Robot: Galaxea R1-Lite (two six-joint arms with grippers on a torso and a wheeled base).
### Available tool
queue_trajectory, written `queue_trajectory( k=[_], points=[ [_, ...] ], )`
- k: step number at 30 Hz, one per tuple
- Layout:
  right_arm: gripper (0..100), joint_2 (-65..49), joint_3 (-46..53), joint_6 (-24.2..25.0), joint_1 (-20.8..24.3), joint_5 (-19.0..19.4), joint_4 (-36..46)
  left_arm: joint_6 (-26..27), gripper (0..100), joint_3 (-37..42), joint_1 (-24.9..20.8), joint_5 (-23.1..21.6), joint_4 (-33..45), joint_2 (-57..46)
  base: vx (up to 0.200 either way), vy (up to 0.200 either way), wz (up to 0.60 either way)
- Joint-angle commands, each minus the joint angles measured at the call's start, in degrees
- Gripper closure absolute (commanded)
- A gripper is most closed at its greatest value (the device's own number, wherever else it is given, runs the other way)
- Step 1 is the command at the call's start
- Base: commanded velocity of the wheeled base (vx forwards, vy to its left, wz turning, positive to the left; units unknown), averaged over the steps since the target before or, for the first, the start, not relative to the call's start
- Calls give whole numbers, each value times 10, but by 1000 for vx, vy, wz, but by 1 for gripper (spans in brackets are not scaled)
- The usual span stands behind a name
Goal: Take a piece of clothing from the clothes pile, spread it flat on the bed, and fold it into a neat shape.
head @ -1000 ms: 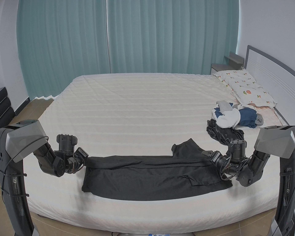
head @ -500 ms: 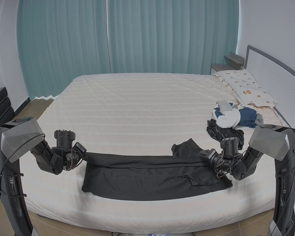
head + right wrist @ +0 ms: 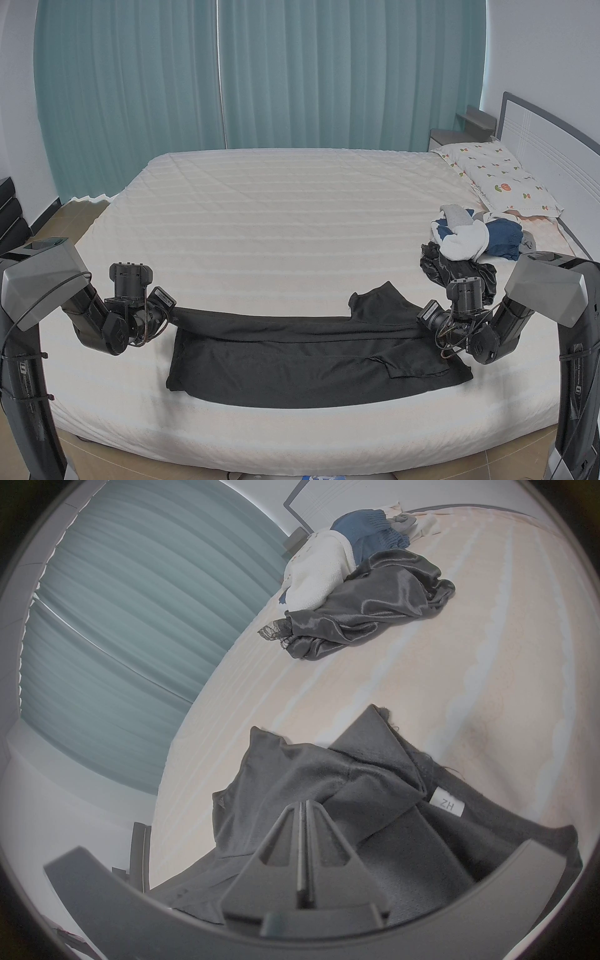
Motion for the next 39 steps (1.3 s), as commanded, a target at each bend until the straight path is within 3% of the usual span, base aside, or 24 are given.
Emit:
queue_trajectory(
  k=[1,15,16,20,21,24,30,35,39],
  points=[
    [100,-16,0,2,-2,0,-1,0,100,-1,0,1,-9,1,0,0,0],
    [100,-35,14,11,4,9,0,0,100,-5,1,0,-22,4,0,0,0],
    [0,-35,14,11,4,9,0,0,100,-5,1,0,-22,4,0,0,0],
    [0,-32,7,14,12,20,-3,-1,100,-5,2,0,-23,3,0,0,0],
    [0,-31,-1,58,19,46,0,-1,100,-5,2,0,-22,4,0,0,0],
    [0,-22,-16,82,24,54,14,0,100,-5,2,0,-23,4,0,0,0],
    [0,-3,-76,84,33,24,94,0,100,-5,2,1,-22,4,0,0,0],
    [0,23,-99,67,41,-27,102,0,100,-5,3,1,-23,4,0,0,0],
    [0,31,-105,61,41,-31,104,0,100,-5,3,1,-23,4,0,0,0]
  ],
)
